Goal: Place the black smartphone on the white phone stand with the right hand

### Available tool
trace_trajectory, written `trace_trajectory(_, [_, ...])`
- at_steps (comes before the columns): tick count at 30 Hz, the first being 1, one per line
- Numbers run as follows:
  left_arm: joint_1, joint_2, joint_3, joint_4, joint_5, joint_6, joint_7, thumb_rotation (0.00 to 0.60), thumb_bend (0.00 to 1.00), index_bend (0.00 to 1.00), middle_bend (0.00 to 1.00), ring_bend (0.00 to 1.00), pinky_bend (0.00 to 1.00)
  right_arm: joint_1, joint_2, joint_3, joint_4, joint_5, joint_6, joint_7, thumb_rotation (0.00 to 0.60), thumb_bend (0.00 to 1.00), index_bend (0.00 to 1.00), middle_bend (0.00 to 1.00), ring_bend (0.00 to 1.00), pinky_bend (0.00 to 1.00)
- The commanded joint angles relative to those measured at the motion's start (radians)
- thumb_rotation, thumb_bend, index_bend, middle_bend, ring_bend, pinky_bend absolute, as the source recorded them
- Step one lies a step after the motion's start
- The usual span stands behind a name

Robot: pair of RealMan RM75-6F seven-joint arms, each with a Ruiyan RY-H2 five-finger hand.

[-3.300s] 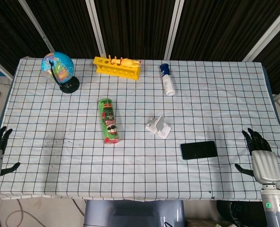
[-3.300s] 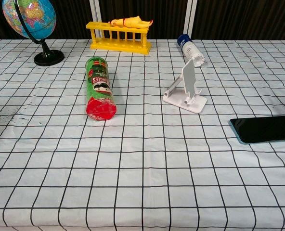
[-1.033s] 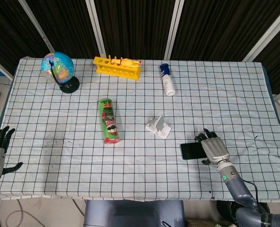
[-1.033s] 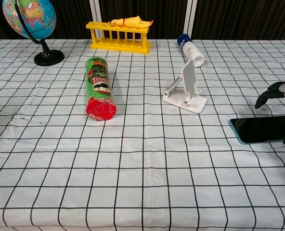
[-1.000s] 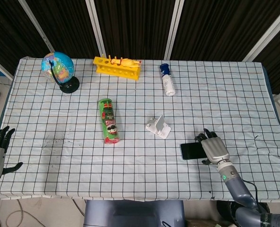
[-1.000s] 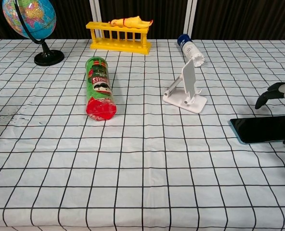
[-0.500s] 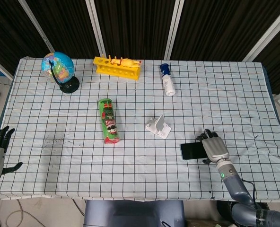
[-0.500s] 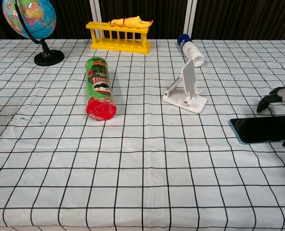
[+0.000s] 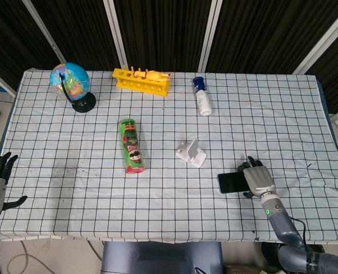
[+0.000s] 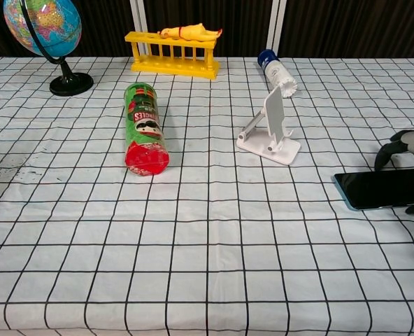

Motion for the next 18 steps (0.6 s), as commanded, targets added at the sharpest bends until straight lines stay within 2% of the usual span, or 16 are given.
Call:
trace_trajectory(1, [0.000,0.000,0.000,0.000,-0.001,-0.001,0.001,0.600,0.00,0.00,0.00,0.00,0.00,0.003,-0.009,-0.002,0.002,0.000,0.001,0.003,0.600,0.23,0.33,0.26,0.01,0.15])
trace_trajectory(13, [-0.001,0.001,-0.001,0.000,-0.004,-0.002,-0.002,0.600,0.00,0.00,0.00,0.00,0.00,0.008,-0.026,-0.014,0.007,0.003,0.015,-0.002,0.600,0.23,0.35,0.26,0.01,0.15])
trace_trajectory(16, [-0.001,0.001,-0.001,0.000,-0.005,-0.002,-0.002,0.600,0.00,0.00,0.00,0.00,0.00,0.008,-0.027,-0.016,0.009,0.007,0.015,-0.001,0.600,0.27,0.42,0.32,0.03,0.15])
trace_trajectory(18, [-0.001,0.001,-0.001,-0.001,-0.005,-0.002,-0.002,0.600,0.00,0.00,0.00,0.00,0.00,0.008,-0.028,-0.017,0.012,0.010,0.015,0.001,0.600,0.30,0.48,0.39,0.06,0.15])
